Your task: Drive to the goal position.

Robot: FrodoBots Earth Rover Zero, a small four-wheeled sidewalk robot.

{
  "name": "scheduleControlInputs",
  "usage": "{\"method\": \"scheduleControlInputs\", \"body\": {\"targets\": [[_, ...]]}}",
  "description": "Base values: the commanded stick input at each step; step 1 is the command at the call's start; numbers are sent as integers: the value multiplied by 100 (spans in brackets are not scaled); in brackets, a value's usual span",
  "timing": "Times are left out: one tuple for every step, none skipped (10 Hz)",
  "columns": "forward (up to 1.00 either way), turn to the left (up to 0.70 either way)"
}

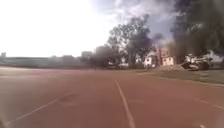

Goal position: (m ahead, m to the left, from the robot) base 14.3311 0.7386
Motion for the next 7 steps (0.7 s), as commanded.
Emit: {"method": "scheduleControlInputs", "body": {"targets": [[70, 0], [70, 0], [70, 0], [70, 0], [70, 0], [70, 0], [70, 0]]}}
